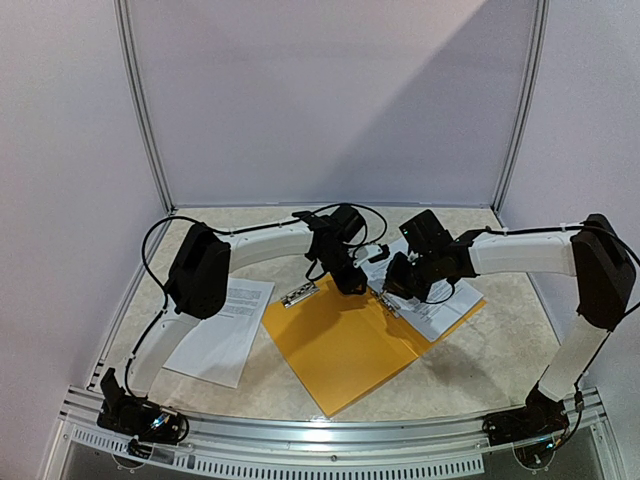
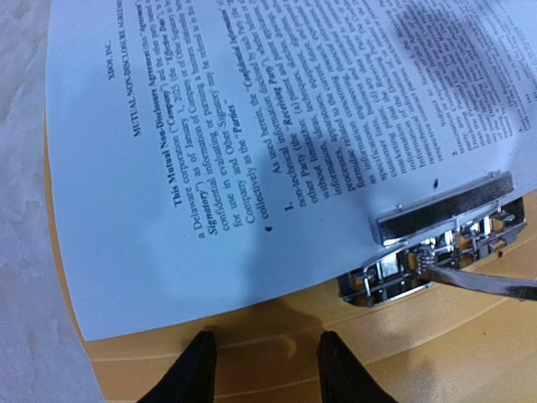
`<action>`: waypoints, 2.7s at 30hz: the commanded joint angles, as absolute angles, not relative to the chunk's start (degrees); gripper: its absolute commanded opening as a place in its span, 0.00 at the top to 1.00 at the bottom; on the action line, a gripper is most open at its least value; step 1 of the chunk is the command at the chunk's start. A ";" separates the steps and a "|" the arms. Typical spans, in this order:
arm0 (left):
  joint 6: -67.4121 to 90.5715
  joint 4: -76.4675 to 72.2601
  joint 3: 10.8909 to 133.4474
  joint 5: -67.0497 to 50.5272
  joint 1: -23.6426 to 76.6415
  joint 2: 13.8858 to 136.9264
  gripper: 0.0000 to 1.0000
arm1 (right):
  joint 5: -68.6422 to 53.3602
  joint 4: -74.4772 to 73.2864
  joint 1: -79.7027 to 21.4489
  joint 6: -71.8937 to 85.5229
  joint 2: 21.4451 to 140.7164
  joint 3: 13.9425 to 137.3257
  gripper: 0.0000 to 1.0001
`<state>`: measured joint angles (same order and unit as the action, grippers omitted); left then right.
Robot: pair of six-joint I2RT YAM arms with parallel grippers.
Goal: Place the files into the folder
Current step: Clamp the file and folder with some files.
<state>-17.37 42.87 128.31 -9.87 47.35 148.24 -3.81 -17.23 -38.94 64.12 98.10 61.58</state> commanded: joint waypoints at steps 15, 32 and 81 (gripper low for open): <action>-18.10 49.66 127.27 -8.88 47.90 152.25 0.57 | -3.25 -18.87 -38.64 65.46 97.24 56.26 0.97; -18.39 50.12 127.62 -8.79 47.90 152.47 0.57 | -0.36 -21.26 -38.61 65.14 100.64 54.03 0.97; -18.65 50.29 127.71 -8.25 48.16 152.42 0.58 | 6.15 -21.85 -37.38 65.87 107.08 48.77 0.98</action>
<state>-17.61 43.81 129.08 -8.71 47.35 148.49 -0.27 -13.04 -38.98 65.08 100.51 53.47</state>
